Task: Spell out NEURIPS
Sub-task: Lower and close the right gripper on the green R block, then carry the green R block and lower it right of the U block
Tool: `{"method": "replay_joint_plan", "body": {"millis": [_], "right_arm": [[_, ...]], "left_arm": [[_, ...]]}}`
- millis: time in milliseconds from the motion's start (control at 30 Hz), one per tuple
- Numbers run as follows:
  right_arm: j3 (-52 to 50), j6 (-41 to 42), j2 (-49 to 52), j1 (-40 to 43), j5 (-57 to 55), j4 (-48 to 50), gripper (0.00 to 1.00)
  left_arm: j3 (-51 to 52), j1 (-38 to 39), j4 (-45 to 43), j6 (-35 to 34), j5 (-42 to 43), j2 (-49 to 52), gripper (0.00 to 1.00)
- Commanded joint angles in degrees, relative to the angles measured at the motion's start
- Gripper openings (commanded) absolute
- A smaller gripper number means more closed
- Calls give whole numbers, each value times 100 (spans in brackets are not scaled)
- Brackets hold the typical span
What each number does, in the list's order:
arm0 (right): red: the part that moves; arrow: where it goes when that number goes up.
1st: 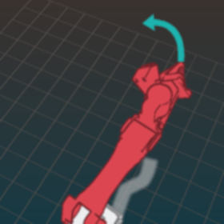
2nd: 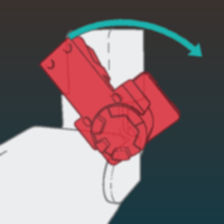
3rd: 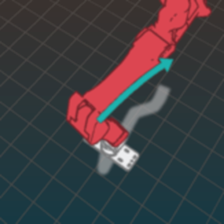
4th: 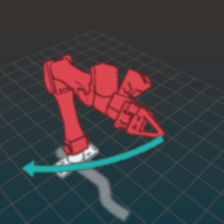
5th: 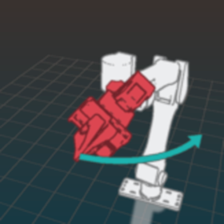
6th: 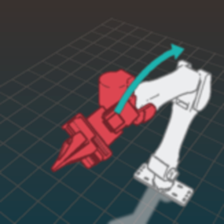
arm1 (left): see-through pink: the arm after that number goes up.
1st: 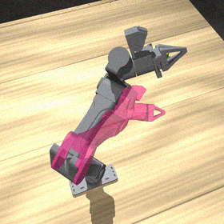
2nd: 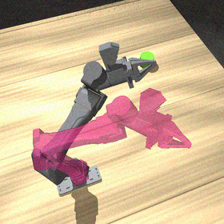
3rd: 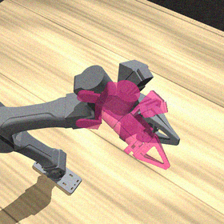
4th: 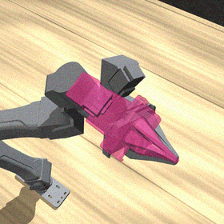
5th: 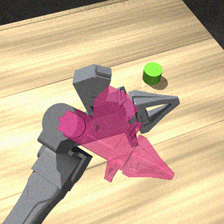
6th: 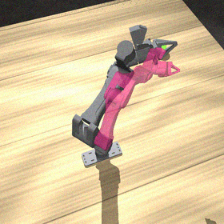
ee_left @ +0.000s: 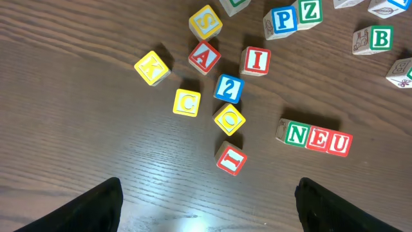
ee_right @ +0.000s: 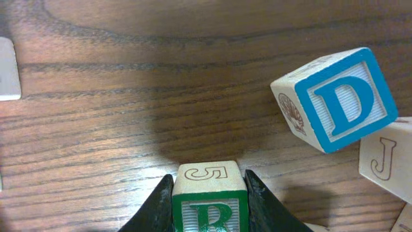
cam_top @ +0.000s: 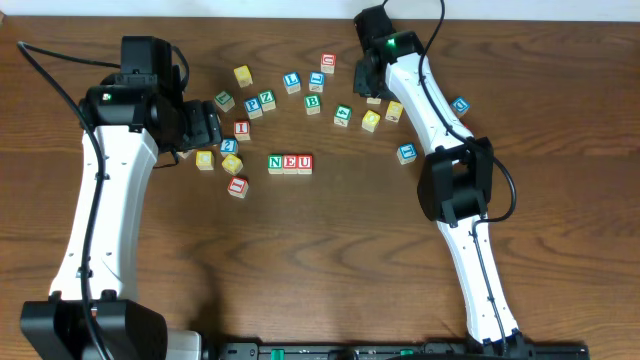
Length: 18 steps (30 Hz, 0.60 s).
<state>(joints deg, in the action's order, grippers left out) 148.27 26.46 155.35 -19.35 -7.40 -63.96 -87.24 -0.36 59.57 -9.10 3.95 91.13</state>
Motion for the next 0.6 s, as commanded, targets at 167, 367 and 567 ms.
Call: {"method": "replay_joint_plan", "body": {"millis": [167,367,567], "right_arm": [[63,-341,-234,24,-55,-66,20],[66,-514,-962,13,225,-382,20],[66,-612,-1659,2,999,-1375,19]], "left_arm": [[-111,-22,9,50,-13,22,84],[-111,-22,9,50,-13,22,84],[-111,-22,11,50,-13,22,84]]}}
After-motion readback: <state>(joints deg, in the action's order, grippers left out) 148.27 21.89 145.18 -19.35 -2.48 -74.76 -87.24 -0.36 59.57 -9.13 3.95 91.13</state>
